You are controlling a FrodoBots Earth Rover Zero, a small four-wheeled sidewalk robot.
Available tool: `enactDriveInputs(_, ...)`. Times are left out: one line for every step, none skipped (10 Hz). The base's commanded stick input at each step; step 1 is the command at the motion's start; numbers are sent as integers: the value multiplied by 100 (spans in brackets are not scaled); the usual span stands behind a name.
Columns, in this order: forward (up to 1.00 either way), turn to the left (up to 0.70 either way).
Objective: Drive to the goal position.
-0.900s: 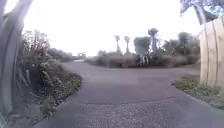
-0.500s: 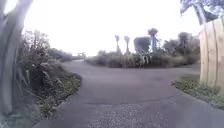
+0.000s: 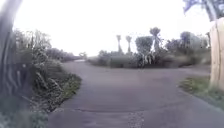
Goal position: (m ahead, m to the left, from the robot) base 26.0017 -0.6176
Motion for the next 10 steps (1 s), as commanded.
enactDriveInputs(70, 0)
enactDriveInputs(70, 0)
enactDriveInputs(70, 0)
enactDriveInputs(70, 0)
enactDriveInputs(70, 0)
enactDriveInputs(70, 0)
enactDriveInputs(70, 0)
enactDriveInputs(70, 0)
enactDriveInputs(70, 0)
enactDriveInputs(70, 0)
